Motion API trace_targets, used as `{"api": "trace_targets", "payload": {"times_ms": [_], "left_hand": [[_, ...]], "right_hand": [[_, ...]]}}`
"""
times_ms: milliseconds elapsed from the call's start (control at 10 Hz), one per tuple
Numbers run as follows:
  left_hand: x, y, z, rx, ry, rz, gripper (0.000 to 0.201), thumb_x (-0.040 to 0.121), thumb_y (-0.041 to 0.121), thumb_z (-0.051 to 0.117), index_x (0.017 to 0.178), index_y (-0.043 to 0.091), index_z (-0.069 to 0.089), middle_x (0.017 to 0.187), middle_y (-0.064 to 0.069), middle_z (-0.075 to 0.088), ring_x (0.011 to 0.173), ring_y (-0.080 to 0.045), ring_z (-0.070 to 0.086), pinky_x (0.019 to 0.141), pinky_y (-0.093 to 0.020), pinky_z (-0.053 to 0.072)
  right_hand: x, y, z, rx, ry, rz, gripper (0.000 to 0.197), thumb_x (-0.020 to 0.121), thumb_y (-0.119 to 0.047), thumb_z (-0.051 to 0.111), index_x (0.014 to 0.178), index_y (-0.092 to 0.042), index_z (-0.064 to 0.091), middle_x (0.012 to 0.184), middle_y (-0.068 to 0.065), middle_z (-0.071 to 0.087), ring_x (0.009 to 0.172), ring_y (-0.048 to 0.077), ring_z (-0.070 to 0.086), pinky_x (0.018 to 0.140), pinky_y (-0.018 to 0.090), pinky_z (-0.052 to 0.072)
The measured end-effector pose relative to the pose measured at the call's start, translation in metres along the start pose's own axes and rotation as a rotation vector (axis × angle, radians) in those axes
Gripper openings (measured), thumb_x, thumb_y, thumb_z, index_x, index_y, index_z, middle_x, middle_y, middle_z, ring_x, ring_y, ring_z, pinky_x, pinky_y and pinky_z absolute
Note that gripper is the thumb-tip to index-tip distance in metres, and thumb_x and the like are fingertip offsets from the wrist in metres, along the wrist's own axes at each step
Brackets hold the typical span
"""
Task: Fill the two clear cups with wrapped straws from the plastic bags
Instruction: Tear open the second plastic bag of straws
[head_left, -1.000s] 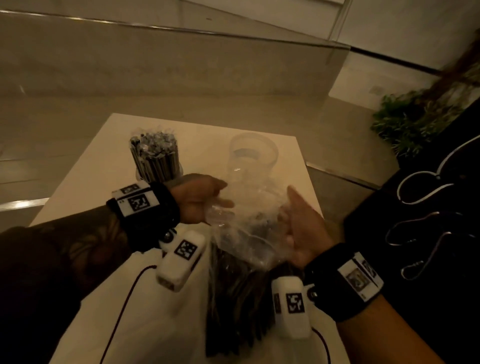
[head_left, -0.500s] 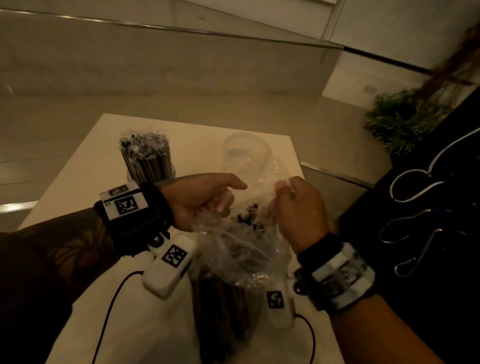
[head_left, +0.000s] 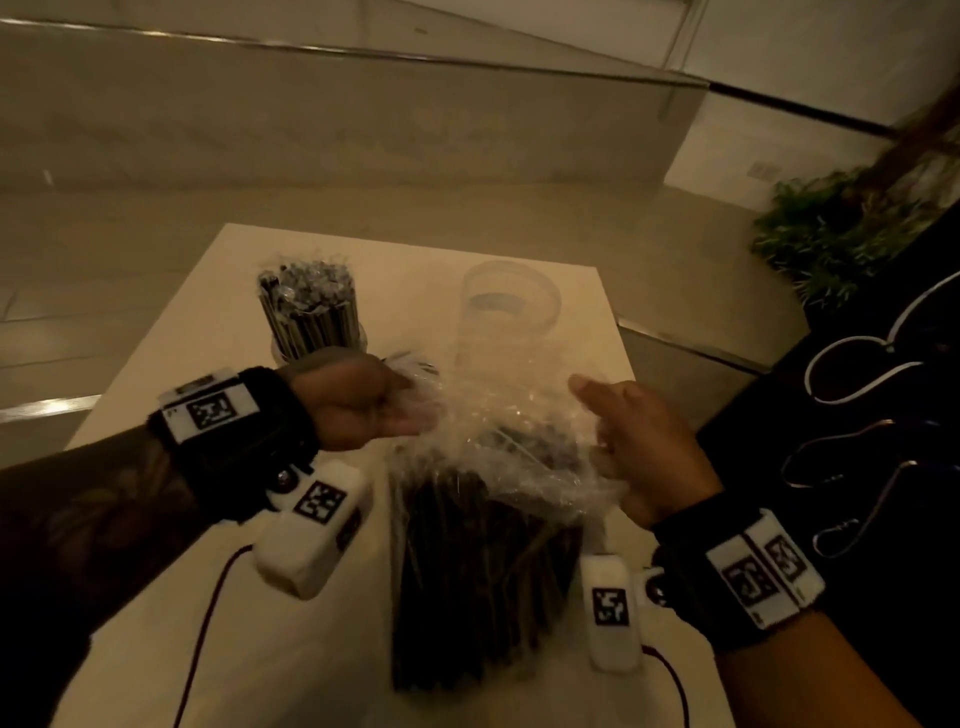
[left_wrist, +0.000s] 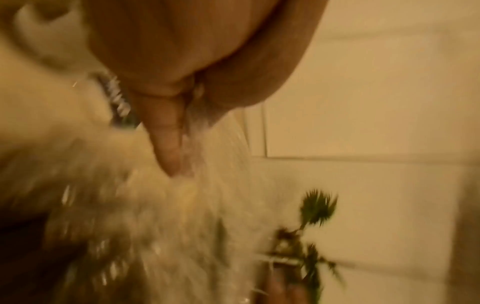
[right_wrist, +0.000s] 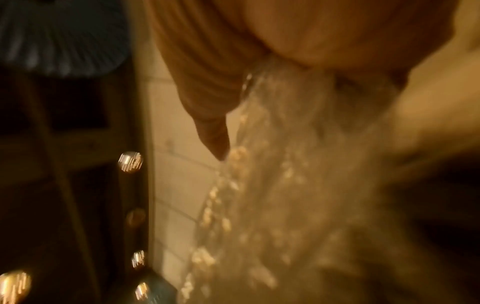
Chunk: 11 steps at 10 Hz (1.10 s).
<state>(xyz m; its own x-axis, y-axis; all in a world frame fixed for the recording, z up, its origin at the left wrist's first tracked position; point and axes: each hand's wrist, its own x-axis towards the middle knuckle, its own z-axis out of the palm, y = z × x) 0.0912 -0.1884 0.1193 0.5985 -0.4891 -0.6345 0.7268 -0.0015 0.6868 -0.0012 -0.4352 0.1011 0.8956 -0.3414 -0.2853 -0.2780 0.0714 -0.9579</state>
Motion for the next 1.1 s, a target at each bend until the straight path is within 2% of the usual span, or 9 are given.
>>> {"api": "trace_targets", "payload": {"times_ms": [100,300,400,500,600,800,900,1000,1100], "left_hand": [[0.005,0.0,0.014,-0.366,-0.038,0.014,0.038,0.101,0.002,0.018,0.119,-0.009,0.05,0.114,-0.021,0.062,0.1,-0.031,0.064,0.085,-0.04,0.054],[-0.009,-0.006,0.034,-0.458,-0.281,-0.063,0.02,0.084,0.006,0.037,0.071,0.004,0.051,0.048,-0.002,0.038,0.035,-0.022,0.044,0.041,-0.03,0.05],[-0.003,-0.003,0.026,-0.15,-0.136,-0.085,0.026,0.081,0.024,0.046,0.059,0.016,0.033,0.054,0.004,0.011,0.031,-0.013,0.02,0.033,-0.015,0.028],[0.007,-0.001,0.025,-0.006,-0.08,-0.097,0.04,0.091,0.027,0.044,0.056,0.02,0.026,0.045,0.004,0.018,0.031,-0.011,0.018,0.033,-0.013,0.02],[0.005,0.003,0.034,0.033,-0.079,-0.079,0.047,0.094,0.034,0.043,0.053,0.021,0.027,0.043,0.004,0.019,0.031,-0.01,0.016,0.036,-0.016,0.015],[-0.007,0.003,0.026,0.851,-0.025,0.269,0.033,0.075,0.022,0.078,0.093,-0.002,0.063,0.081,-0.019,0.065,0.071,-0.035,0.056,0.069,-0.037,0.045],[-0.01,-0.002,0.022,1.213,0.21,0.359,0.031,0.077,0.02,0.076,0.095,0.014,0.051,0.091,0.001,0.054,0.081,-0.019,0.049,0.07,-0.032,0.044],[-0.011,-0.016,0.008,0.754,0.213,0.23,0.01,0.093,0.013,0.055,0.102,0.009,0.054,0.084,-0.007,0.06,0.063,-0.02,0.06,0.056,-0.037,0.057],[0.005,-0.029,-0.011,0.118,-0.057,-0.026,0.031,0.097,0.002,0.035,0.119,0.008,0.057,0.111,-0.02,0.066,0.091,-0.033,0.068,0.07,-0.049,0.058]], "right_hand": [[0.0,0.017,-0.005,-0.446,0.126,-0.253,0.025,0.088,-0.036,0.06,0.076,-0.015,0.054,0.065,0.007,0.052,0.053,0.017,0.045,0.055,0.029,0.036],[0.018,0.031,-0.014,-0.099,0.128,0.104,0.028,0.095,-0.002,0.038,0.072,-0.014,0.048,0.063,0.004,0.052,0.056,0.018,0.052,0.066,0.032,0.045],[0.013,0.013,-0.01,-0.519,0.053,0.088,0.018,0.098,-0.01,0.04,0.091,-0.015,0.055,0.086,0.006,0.054,0.073,0.018,0.051,0.067,0.029,0.042],[-0.01,0.0,0.002,-0.788,0.354,-0.366,0.043,0.091,-0.048,0.051,0.12,-0.016,0.05,0.12,0.011,0.052,0.099,0.023,0.051,0.08,0.028,0.036],[-0.02,-0.004,0.017,-1.189,0.162,-0.519,0.074,0.071,-0.084,0.037,0.109,-0.023,0.055,0.111,0.003,0.05,0.105,0.024,0.045,0.086,0.037,0.042],[0.017,-0.01,0.003,-0.647,0.218,-0.411,0.028,0.094,-0.022,0.054,0.069,-0.008,0.054,0.076,0.011,0.064,0.077,0.029,0.06,0.069,0.037,0.047],[0.027,-0.007,0.007,-0.168,0.128,-0.081,0.017,0.091,-0.011,0.052,0.076,-0.018,0.057,0.094,0.014,0.059,0.09,0.027,0.056,0.087,0.046,0.05],[0.031,0.003,0.006,0.252,0.094,0.229,0.041,0.079,-0.019,0.066,0.114,0.0,0.061,0.118,0.021,0.057,0.11,0.042,0.055,0.101,0.062,0.039],[0.049,0.026,0.006,0.273,-0.063,0.335,0.071,0.05,-0.024,0.074,0.117,-0.004,0.062,0.101,0.029,0.047,0.085,0.041,0.04,0.082,0.056,0.039]]}}
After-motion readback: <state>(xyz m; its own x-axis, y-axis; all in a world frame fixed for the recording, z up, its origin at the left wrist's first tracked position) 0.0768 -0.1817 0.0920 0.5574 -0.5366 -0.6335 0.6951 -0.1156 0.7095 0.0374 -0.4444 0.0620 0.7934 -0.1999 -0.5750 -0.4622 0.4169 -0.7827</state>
